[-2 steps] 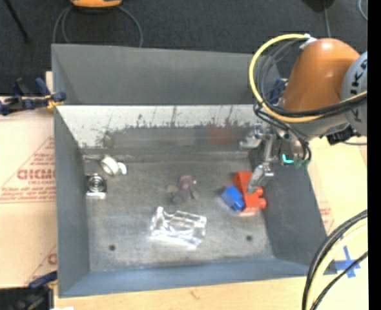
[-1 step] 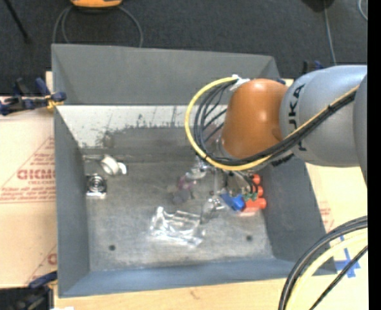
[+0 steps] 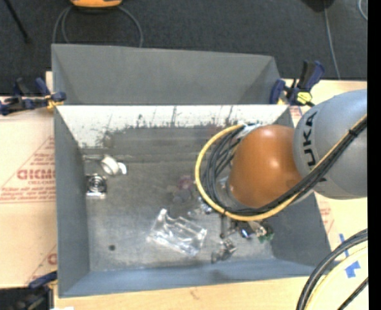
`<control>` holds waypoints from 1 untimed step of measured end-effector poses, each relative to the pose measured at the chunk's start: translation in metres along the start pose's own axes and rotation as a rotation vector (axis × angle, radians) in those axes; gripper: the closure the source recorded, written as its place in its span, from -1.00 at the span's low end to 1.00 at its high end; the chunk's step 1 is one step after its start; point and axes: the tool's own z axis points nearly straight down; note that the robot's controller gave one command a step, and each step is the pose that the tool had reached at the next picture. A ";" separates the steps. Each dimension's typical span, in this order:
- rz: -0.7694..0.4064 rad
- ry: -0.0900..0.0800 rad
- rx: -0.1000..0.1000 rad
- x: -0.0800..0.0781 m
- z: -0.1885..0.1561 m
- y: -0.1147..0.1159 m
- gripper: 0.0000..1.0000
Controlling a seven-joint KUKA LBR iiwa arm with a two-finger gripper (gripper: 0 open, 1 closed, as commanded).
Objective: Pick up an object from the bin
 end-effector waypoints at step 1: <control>0.241 -0.005 -0.002 -0.030 0.001 0.044 -1.00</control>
Offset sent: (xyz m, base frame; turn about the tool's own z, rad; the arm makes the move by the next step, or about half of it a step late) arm 0.0087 0.0512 -0.0008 0.2438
